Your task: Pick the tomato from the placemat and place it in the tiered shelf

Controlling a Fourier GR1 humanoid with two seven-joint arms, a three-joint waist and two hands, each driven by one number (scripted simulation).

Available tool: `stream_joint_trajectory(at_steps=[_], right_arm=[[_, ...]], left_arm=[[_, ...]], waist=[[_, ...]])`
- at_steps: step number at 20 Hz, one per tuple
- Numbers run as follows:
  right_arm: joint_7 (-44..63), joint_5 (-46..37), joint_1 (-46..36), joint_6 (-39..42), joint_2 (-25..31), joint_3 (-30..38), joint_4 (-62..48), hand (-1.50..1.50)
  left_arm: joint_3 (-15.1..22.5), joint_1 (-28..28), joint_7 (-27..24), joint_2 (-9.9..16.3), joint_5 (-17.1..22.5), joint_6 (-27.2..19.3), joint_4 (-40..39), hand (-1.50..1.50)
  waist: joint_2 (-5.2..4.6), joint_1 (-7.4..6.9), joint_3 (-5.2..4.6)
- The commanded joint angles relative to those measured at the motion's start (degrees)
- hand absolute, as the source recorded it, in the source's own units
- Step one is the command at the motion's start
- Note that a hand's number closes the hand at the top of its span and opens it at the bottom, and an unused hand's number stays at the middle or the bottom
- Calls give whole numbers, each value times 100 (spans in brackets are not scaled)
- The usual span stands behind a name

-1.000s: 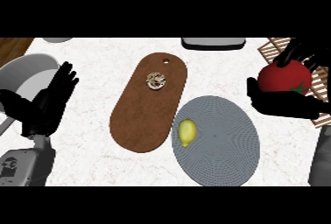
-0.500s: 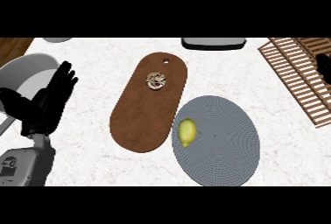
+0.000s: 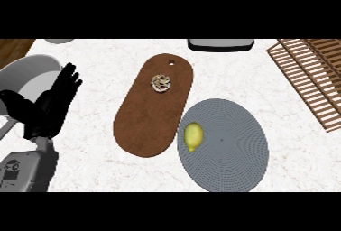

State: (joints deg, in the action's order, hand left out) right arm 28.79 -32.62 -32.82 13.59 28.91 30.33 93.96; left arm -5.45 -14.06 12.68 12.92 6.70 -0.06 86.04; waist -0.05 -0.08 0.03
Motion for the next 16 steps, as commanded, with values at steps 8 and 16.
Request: stream_joint_trajectory(at_steps=[8, 16], right_arm=[[-1439, 337, 188, -675, 616, 340, -1817, 150], [-2163, 639, 19, -757, 1212, 359, -2930, 150]], left_arm=[[-18, -251, -41, -139, -133, -12, -262, 0], [-23, 40, 36, -195, -102, 65, 174, 0]], waist=[[-5, -1, -2], [0, -23, -2]])
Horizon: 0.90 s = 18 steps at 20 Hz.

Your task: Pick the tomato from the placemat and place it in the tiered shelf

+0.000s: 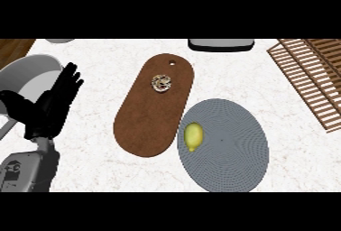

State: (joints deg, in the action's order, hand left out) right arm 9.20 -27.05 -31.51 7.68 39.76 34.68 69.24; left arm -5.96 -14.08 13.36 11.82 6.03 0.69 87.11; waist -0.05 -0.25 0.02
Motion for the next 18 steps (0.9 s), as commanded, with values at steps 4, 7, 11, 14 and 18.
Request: stream_joint_trajectory(at_steps=[4, 7, 11, 14, 18], right_arm=[[-30, -326, -367, -904, 340, 191, -1425, -150], [-916, -70, -58, -1395, 94, 360, -1517, -150], [-1659, 89, -637, -1855, 396, 573, -2473, -150], [-2386, 362, -726, -1686, 860, 822, -3250, -150], [-2173, 637, -804, -1118, 1333, 830, -3441, -150]], left_arm=[[120, -118, -10, -117, -150, -65, -105, 0], [-191, 4, 91, 143, 139, 160, 131, 0], [83, -157, 100, -107, -142, -66, -31, 0], [132, -101, -7, -197, -195, -98, -57, 0], [-135, -238, 136, -4, 50, 60, -35, 0]], waist=[[-25, -58, 2], [-5, -27, 3], [-27, -59, 6], [-38, -62, 9], [-18, -22, 4]])
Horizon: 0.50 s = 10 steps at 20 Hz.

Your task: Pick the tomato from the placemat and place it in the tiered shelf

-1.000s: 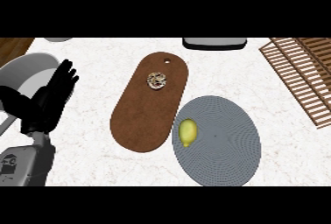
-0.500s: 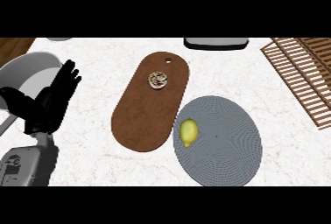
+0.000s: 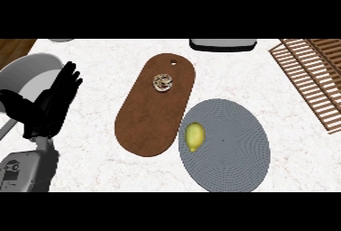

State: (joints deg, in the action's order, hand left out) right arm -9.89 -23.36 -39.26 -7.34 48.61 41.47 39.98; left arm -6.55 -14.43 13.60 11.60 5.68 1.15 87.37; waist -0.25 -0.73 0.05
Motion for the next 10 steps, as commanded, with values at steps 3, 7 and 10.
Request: stream_joint_trajectory(at_steps=[3, 7, 10], right_arm=[[567, 473, -318, 1542, 649, -14, -519, -150], [151, 872, 73, 2198, 1494, 509, -1323, -150], [-396, 1100, 813, 2705, 1955, 848, -1467, -150]], left_arm=[[19, 173, -130, -78, -45, -39, 121, 0], [-4, -24, -124, -62, -90, -58, -106, 0], [-164, 202, -415, 83, -3, 148, -268, 0]], waist=[[27, 15, -7], [0, 31, 4], [13, 118, 4]])
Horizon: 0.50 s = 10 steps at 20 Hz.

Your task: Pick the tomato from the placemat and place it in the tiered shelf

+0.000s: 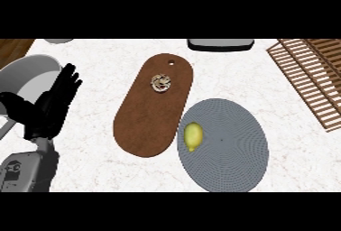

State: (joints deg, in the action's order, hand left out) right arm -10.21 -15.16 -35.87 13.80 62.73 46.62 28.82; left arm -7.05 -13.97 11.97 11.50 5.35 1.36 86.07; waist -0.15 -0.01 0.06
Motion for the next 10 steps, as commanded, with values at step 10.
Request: stream_joint_trajectory(at_steps=[10], right_arm=[[-2104, 652, 1697, 2031, 1180, 716, -1017, -150]], left_arm=[[-30, -30, 233, -22, 93, -4, 245, 0]], waist=[[5, 15, 15]])
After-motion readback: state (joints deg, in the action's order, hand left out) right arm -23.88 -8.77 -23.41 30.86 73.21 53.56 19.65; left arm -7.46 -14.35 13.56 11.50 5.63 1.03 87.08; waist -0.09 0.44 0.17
